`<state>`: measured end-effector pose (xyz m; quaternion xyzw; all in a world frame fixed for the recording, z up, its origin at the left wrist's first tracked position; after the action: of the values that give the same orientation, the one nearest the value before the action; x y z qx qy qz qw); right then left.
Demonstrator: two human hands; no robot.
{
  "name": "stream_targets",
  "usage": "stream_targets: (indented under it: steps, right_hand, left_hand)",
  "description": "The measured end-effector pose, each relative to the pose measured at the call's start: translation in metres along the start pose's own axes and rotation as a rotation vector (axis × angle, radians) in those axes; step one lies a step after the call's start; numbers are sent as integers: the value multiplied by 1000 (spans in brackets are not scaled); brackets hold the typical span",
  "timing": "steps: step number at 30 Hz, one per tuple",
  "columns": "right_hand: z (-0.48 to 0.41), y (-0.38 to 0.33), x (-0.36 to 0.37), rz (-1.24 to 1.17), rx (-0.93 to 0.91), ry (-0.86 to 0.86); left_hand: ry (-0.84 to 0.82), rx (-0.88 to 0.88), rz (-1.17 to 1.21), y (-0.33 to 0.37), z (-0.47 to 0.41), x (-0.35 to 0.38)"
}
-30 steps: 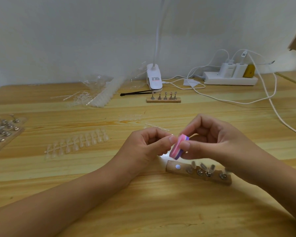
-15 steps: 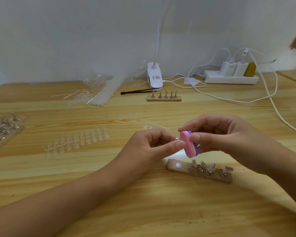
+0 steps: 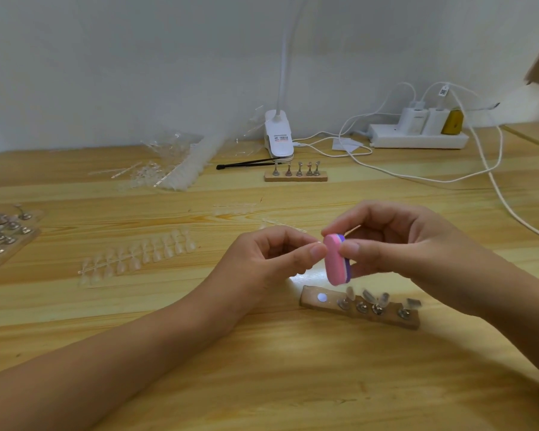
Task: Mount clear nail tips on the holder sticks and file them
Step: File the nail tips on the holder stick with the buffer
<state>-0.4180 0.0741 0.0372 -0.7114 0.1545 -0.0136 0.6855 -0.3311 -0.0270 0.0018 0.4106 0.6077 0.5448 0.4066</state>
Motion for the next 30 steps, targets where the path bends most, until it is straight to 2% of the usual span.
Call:
stream_targets:
  steps: [2,8,12,17,20,24,27,30]
  right_hand:
    - [0,1,4,16,17,-39]
    - [-1,1,-10,-99,-60,120]
    - [-1,4,5,-59,-1,-24]
    - [-2,3,-7,-111,-32,94]
    - [-1,5,5,-32,20,-43]
    - [-2,3,-12,-71,-32,98]
    - [-2,2,0,-39,-18,0]
    - [-2,3,-5,-52,-42,68]
  left_hand:
    - [0,-5,2,1,0,0]
    - [11,-21,0,-2,-1,-1]
    - [23,-20,18,-4,-3,-3]
    - [4,-22,12,-5,-3,-1]
    - [0,-28,21,-5,-3,-2]
    - [-10,-31,20,-6,-3,0]
    - [-22,-24,8,-6,-4,0]
    - [-21,-22,23,-6,-4,-1]
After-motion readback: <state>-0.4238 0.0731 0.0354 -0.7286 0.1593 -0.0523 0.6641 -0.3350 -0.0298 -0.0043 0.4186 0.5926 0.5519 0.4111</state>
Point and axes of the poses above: each hand's wrist, its own z-axis away from the middle knuckle, its own x-axis out of the palm, y = z × x, the point moved 9 cm from there along -z, towards the middle knuckle, and after that the axes turned 3 degrees about -y, right-handed, at the moved point
